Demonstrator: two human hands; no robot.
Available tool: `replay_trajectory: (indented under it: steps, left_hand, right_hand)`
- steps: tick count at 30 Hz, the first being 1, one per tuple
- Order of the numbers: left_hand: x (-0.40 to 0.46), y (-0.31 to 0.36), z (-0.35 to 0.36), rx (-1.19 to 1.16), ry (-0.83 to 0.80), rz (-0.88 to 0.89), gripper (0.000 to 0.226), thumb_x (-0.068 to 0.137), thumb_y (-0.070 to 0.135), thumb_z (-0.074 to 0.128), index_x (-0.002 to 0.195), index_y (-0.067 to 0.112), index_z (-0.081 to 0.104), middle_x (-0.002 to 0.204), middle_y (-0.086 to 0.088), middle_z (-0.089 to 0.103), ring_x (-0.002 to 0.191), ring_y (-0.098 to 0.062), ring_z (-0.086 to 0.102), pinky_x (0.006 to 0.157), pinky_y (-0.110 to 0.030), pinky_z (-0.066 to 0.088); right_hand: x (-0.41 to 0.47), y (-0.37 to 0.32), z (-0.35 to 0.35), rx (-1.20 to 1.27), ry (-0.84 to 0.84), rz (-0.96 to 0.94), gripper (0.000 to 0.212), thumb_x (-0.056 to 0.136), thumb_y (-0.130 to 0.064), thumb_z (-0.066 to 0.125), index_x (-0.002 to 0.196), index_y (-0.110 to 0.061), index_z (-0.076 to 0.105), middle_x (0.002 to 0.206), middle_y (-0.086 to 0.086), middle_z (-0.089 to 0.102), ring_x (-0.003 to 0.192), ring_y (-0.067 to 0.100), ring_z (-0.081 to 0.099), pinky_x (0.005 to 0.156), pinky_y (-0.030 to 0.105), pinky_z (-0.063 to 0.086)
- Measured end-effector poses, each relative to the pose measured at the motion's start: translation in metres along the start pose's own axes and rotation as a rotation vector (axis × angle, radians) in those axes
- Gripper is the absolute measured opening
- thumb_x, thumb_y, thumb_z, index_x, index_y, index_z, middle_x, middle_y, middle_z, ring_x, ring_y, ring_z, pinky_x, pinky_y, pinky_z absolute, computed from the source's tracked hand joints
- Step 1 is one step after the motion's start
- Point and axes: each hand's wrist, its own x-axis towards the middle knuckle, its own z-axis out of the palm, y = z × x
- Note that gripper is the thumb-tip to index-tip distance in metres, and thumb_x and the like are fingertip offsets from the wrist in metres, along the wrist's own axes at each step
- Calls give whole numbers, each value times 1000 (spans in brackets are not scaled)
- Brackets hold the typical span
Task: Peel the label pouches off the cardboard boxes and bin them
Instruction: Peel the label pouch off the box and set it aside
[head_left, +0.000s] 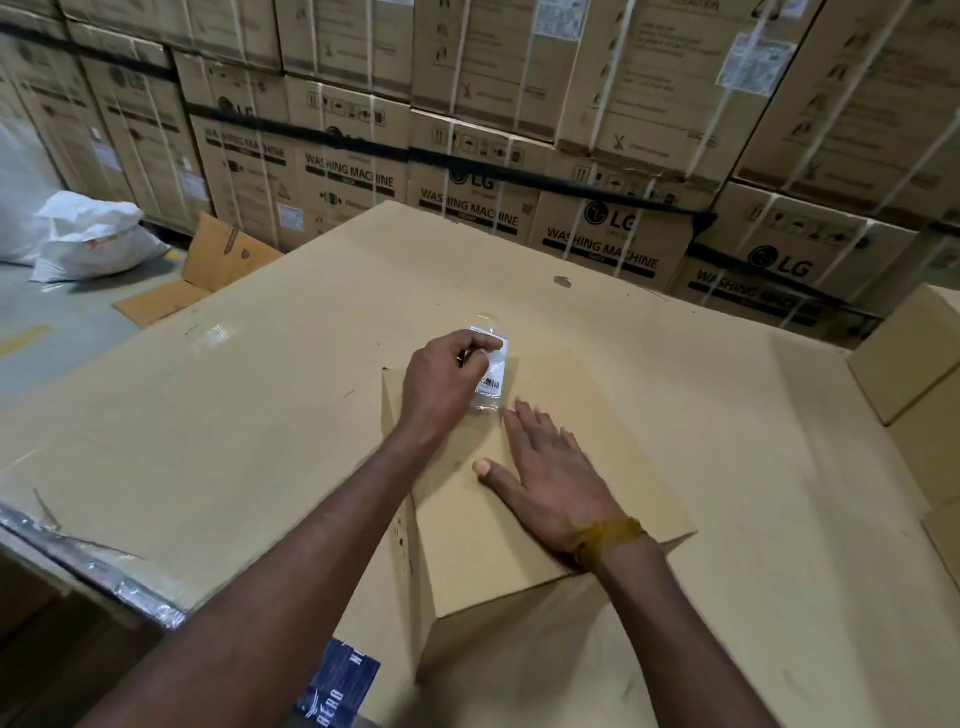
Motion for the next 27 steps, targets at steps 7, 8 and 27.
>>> replay_trajectory:
  steps: [7,8,27]
  left_hand:
    - [2,-5,2,-5,4,-24,27,92,16,58,105,29,78,88,3,74,76,-17,63,65,-27,42]
    - [2,-5,4,3,0,-24,26,92,18,59,105,29,78,88,3,74,74,-15,62,65,-27,42]
    - [-4,3,0,-32,-28,-40,36,74,29,57,103,32,77,98,16,75,88,-15,70,81,-36,55]
  right_hand:
    - [-28,0,-2,-10,-87,-23,78,97,-66,18,158,-24,-9,162,-11,-21,150,5,-15,120,26,-8]
    - [-14,1,-5,9,-76,-17,77,99,-64,20,159,-23,-7,164,-9,-18,151,7,-13,121,28,-7]
    - [30,9,-12,-9,-54,11,82,99,-65,22,159,-17,-7,166,-1,-16,152,12,-13,123,33,-5]
